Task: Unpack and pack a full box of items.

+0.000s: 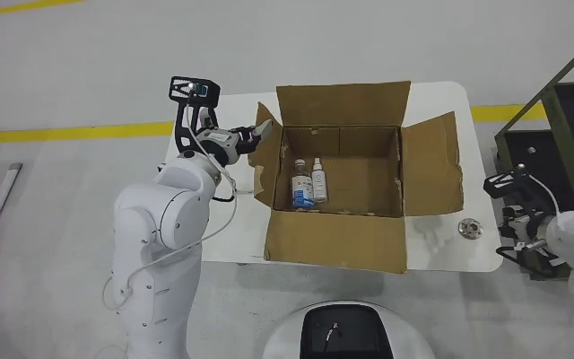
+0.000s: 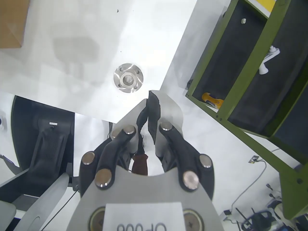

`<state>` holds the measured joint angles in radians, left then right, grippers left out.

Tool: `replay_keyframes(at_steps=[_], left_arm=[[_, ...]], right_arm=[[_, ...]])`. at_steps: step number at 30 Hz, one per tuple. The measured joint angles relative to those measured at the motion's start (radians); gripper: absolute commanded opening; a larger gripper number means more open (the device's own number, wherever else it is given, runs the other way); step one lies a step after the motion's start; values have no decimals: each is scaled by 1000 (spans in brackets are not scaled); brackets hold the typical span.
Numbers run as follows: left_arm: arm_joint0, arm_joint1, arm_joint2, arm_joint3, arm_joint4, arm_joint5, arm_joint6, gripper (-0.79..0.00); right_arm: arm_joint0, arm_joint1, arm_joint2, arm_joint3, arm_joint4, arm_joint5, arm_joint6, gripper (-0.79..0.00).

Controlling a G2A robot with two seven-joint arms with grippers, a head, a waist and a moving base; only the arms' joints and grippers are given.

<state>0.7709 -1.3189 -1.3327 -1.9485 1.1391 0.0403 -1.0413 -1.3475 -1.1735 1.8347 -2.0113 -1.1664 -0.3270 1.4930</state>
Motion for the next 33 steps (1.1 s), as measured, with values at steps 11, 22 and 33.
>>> replay_keyframes(at_steps=[11, 22, 33], left_arm=[[0, 0, 0, 0, 0, 0, 0, 0], [0, 0, 0, 0, 0, 0, 0, 0], [0, 0, 0, 0, 0, 0, 0, 0]], right_arm=[[-7, 11, -71, 83, -33, 21, -62, -289], [14, 19, -102, 170, -31, 73, -110, -428], [50, 25, -145, 229, -27, 105, -125, -456]])
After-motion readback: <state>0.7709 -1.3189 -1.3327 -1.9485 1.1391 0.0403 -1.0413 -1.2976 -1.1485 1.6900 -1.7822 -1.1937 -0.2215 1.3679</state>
